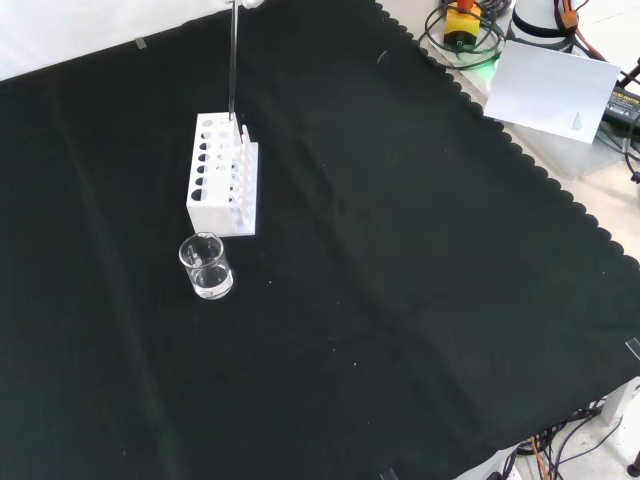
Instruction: Stir in the beaker to the left of the white test tube rack with the glass rod.
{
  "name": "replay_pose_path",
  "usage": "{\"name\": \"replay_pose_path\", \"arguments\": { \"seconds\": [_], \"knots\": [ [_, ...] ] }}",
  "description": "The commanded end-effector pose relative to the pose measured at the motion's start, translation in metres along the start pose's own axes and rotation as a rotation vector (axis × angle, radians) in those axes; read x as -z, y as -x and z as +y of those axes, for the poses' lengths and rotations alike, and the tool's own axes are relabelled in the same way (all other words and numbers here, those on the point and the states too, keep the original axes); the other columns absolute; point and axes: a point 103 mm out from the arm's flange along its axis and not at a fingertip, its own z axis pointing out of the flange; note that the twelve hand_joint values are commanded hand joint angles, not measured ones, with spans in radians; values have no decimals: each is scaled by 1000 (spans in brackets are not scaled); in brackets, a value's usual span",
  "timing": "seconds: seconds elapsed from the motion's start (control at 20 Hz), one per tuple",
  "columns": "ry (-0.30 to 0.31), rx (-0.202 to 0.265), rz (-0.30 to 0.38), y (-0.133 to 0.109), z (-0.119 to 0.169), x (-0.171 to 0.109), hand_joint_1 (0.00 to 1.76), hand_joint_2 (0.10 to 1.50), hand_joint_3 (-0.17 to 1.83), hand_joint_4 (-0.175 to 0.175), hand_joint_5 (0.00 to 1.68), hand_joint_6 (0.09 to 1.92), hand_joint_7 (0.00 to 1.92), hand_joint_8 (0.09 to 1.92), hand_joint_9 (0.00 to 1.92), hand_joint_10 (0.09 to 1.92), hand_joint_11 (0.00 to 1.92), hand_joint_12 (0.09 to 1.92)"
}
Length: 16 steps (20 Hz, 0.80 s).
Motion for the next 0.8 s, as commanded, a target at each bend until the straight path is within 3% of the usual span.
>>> {"name": "replay_pose_path", "arguments": {
  "seconds": [0.05,0.45,0.8],
  "knots": [
    [-7,7,-13,-6,2,-2,1312,791,469,-175,1222,384,1220,990,1805,439,1691,587],
    [-5,23,-2,-10,13,-5,1313,788,471,-175,1226,378,1224,984,1809,432,1691,589],
    [5,80,16,-36,36,3,1313,786,474,-175,1230,372,1226,980,1814,426,1691,590]
  ]
}}
